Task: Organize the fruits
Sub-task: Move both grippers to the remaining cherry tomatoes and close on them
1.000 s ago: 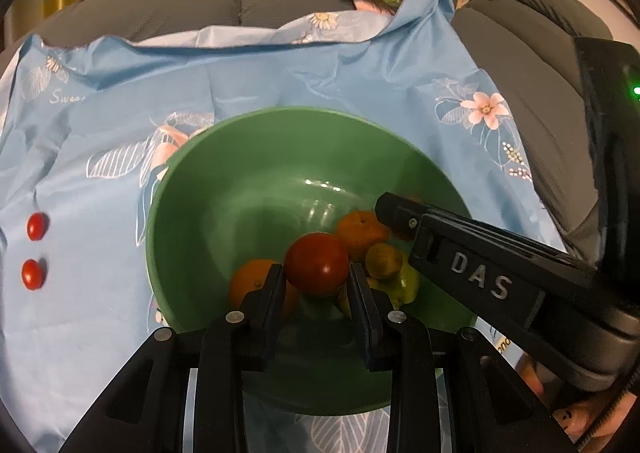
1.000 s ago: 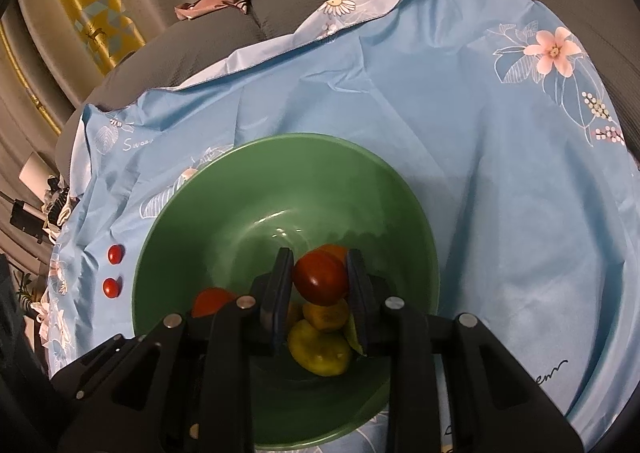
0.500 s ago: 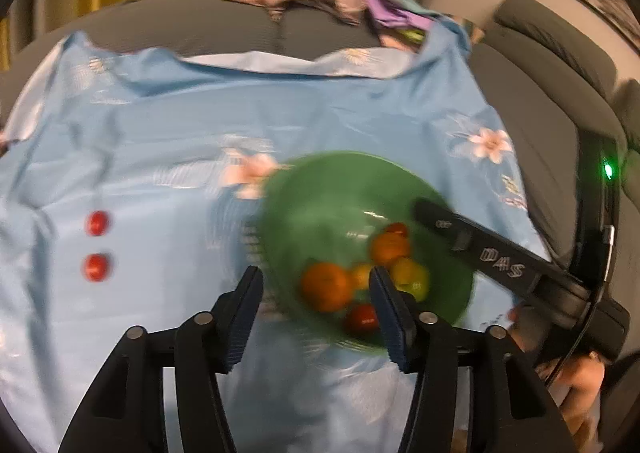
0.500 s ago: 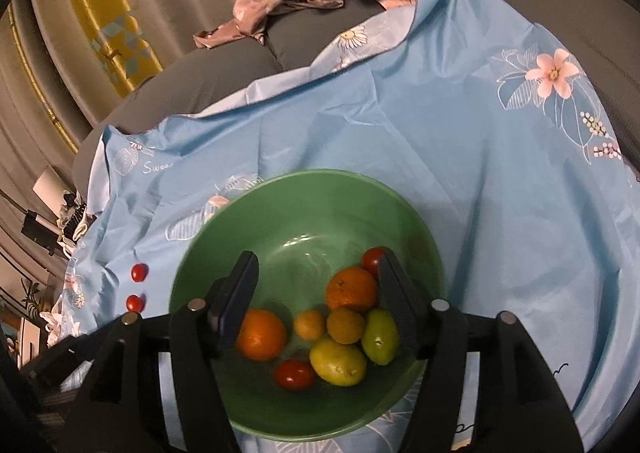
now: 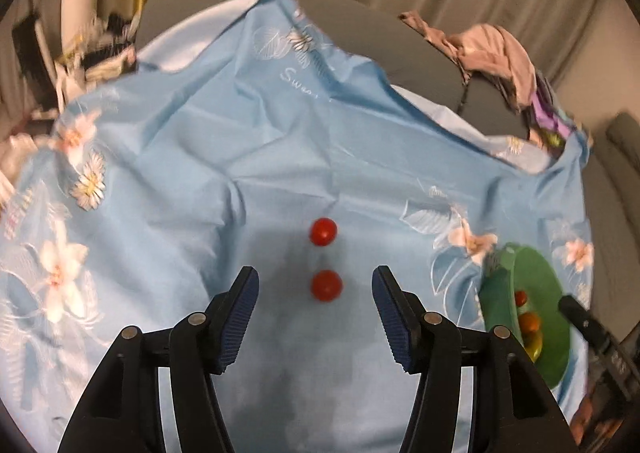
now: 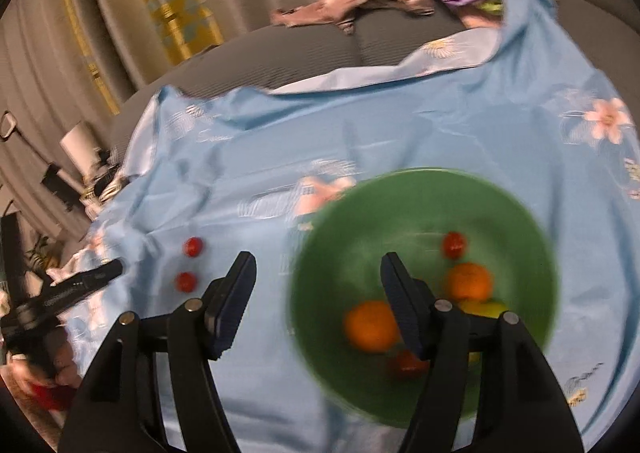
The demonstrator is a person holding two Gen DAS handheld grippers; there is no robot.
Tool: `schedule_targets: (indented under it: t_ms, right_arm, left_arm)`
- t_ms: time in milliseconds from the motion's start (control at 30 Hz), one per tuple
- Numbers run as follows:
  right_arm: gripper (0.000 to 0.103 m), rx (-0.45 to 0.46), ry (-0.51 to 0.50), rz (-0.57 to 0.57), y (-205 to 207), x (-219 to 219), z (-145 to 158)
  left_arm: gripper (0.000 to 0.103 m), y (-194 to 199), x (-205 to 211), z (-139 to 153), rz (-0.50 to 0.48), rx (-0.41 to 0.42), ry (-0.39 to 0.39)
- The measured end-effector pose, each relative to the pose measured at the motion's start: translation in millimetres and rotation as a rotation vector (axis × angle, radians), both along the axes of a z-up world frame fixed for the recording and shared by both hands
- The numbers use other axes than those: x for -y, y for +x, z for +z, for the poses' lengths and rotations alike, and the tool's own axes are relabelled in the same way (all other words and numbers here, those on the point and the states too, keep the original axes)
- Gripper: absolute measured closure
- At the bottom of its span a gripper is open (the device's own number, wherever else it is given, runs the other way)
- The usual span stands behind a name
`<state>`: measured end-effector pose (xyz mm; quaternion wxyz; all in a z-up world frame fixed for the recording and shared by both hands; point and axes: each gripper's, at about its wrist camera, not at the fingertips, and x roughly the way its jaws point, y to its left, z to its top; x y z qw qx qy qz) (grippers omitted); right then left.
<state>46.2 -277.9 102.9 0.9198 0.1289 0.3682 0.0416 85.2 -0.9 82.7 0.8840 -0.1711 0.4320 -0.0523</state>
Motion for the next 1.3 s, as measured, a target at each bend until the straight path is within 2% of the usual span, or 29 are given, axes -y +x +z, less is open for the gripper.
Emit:
schedule_targets:
  t_ms: [100,200,267,367,433,500,600,733,967,1067,1300]
  right_arm:
    - [0.038,-0.005,0.043,0.094,14.7,-29.4,4.1]
    - [0.039,-0.044,0.078,0.176,41.4,-61.2,4.4]
    - [0.041,-0.091,0.078,0.225,67.9,-83.8,-0.8]
    - [0.06,-0.193,0.094,0.289,105.7,-111.0,-19.1]
    - [0.069,-0.253,0.085,0.314,126.7,-126.4,-35.6]
    - [0.073,-0.307,0.074,0.336,144.5,-139.6,-50.4]
    - [0.073,-0.365,0.079,0.352,163.2,-153.4,-66.9]
    - [0.071,-0.384,0.03,0.39,171.4,-168.9,-79.8]
    - [0.073,-0.405,-0.002,0.408,182.6,-182.4,-98.1]
    - [0.078,-0.386,-0.012,0.412,181.9,-181.8,-98.2]
    - [0.078,-0.348,0.023,0.388,166.1,-162.6,-85.6]
  left_arm:
    - [0.045,12.4,-6.5,-15.9,-0.016,-0.036,-0.054]
    - [0.045,22.4,-1.5,-29.1,-0.039,-0.05,-0.083]
    - [0.049,30.4,2.4,-36.1,-0.067,-0.056,-0.106]
    - [0.058,35.6,7.9,-49.8,-0.108,-0.111,-0.162]
    - [0.062,37.2,9.9,-55.3,-0.121,-0.134,-0.173]
    - [0.068,38.9,11.7,-59.1,-0.113,-0.141,-0.132]
    - [0.07,43.8,9.8,-69.5,-0.113,-0.18,-0.143]
    - [0.075,46.6,7.6,-72.3,-0.118,-0.176,-0.157]
    - [0.076,40.8,5.7,-74.6,-0.126,-0.148,-0.152]
    - [0.076,39.4,7.6,-74.6,-0.122,-0.14,-0.15]
    - [0.077,37.4,14.5,-70.6,-0.103,-0.152,-0.092]
